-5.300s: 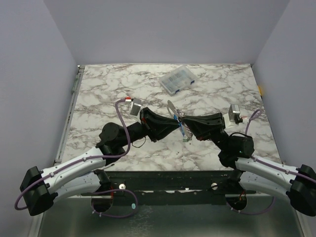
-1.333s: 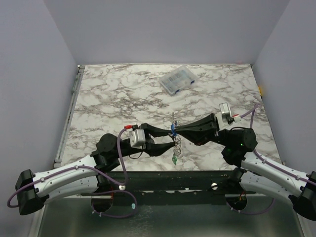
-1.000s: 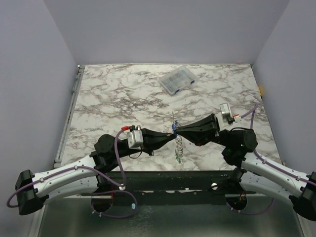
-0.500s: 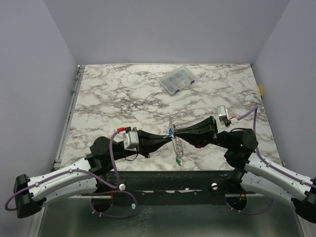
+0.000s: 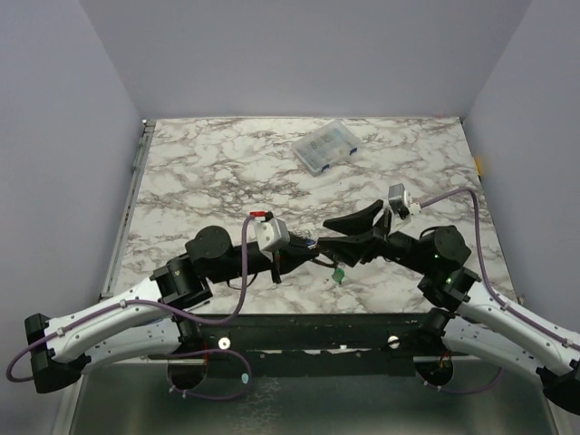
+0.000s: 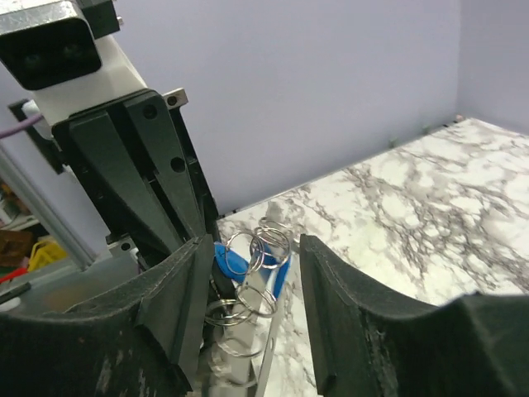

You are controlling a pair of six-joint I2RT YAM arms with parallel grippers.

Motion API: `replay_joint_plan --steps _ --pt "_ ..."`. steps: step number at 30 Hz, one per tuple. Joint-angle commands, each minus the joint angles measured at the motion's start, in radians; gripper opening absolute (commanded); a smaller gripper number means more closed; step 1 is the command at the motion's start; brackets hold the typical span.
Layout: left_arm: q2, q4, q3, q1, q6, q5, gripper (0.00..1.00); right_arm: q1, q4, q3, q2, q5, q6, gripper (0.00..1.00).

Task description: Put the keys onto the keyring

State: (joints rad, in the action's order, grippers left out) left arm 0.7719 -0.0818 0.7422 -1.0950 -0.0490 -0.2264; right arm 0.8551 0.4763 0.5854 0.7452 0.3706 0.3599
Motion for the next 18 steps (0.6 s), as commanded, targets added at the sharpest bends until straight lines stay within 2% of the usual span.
replay_joint_plan --steps 1,6,12,15,18 --pt "0.042 0.224 0.092 -0.004 0.021 0.083 0.00 -0.002 -0.214 0.034 -0.067 -0.113 -0.034 0.56" --pt "0.102 0.266 0.121 -0.004 -0.001 0.096 0.00 -0.002 -0.353 0.009 -0.146 -0.228 -0.040 0.63" --pt "0.127 0.285 0.174 0.000 -0.051 0.152 0.00 -0.002 -0.553 0.022 -0.161 -0.364 -0.032 0.65" --pt "0.174 0.325 0.236 0.014 -0.156 0.248 0.00 -0.002 -0.572 0.006 -0.177 -0.450 -0.024 0.65" --pt "0.248 0.387 0.313 0.073 -0.346 0.315 0.00 -0.002 -0.586 -0.006 -0.193 -0.551 0.011 0.65"
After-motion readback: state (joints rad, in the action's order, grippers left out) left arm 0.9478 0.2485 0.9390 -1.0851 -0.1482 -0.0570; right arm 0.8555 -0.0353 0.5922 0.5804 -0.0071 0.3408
